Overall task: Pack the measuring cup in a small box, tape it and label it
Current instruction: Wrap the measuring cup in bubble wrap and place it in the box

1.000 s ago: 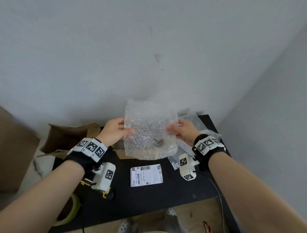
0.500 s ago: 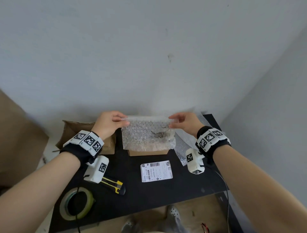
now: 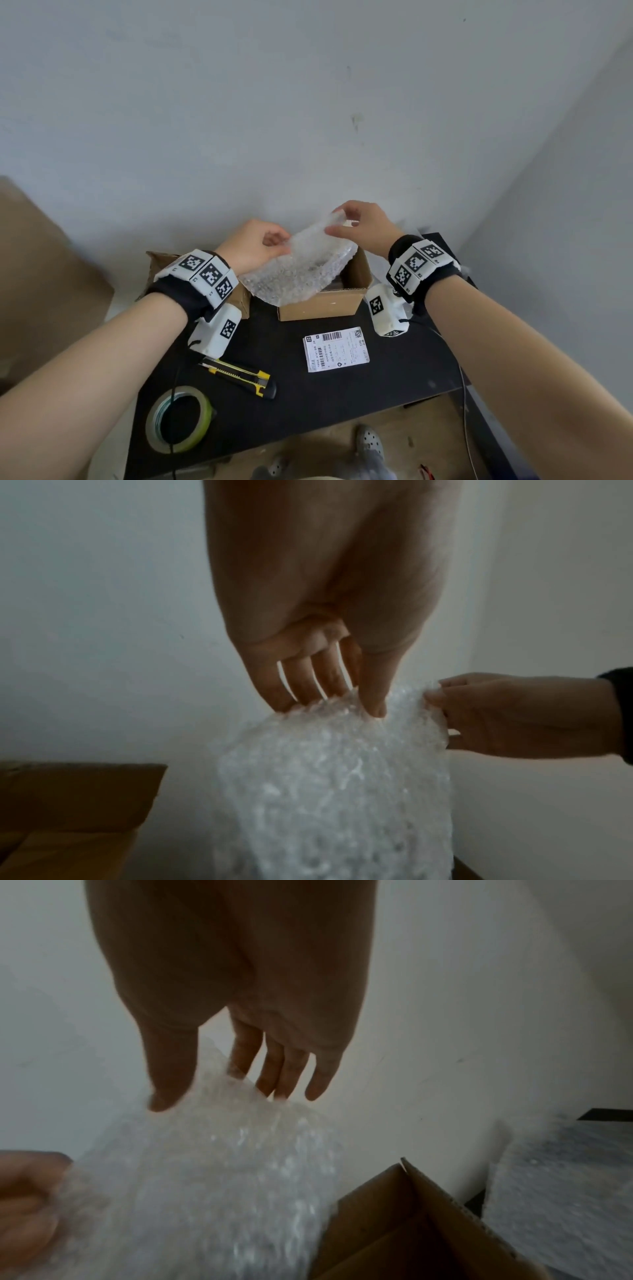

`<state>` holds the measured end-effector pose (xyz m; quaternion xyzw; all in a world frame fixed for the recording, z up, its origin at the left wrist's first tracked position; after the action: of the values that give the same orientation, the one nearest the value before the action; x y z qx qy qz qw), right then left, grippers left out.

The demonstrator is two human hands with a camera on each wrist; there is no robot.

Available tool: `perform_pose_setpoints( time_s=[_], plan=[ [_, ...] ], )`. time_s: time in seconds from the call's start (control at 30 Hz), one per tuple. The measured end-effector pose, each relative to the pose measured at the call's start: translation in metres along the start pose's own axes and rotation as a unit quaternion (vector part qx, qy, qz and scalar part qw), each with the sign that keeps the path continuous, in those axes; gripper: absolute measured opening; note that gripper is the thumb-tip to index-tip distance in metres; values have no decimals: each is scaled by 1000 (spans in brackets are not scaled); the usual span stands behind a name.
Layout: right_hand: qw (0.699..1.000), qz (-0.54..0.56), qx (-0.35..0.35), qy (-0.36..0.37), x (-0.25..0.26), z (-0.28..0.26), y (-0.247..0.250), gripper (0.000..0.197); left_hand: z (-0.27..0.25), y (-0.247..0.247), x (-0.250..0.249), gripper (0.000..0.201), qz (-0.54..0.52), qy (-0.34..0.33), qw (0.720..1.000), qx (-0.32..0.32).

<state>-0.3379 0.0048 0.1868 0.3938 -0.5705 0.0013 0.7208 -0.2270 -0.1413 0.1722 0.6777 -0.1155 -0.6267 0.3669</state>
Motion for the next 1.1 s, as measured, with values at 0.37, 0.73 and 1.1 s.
perform_pose_setpoints(
  time_s=[0.37,0.73,1.1],
  plan=[
    [937,280,23,-207,-16,-30,-43,86,-8,30,11,6,-221,74,971,-59],
    [931,321,79,-153,-25,-34,-53,21,-23,11,39,26,-267,148,952,11],
    [923,321,76,-200,-61,-38,-55,20,-28,-8,47,36,-333,197,921,46]
  ],
)
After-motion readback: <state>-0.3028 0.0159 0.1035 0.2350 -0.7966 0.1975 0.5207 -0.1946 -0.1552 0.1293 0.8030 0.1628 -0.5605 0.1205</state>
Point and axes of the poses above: each hand's wrist, its own z-axis towards the middle knuckle, its own y-axis out of the back of the hand, x = y × z, the point moved 9 cm from there along z, towards the middle knuckle, and after that the axes turned 8 degrees about -x, right-handed, at the moved point
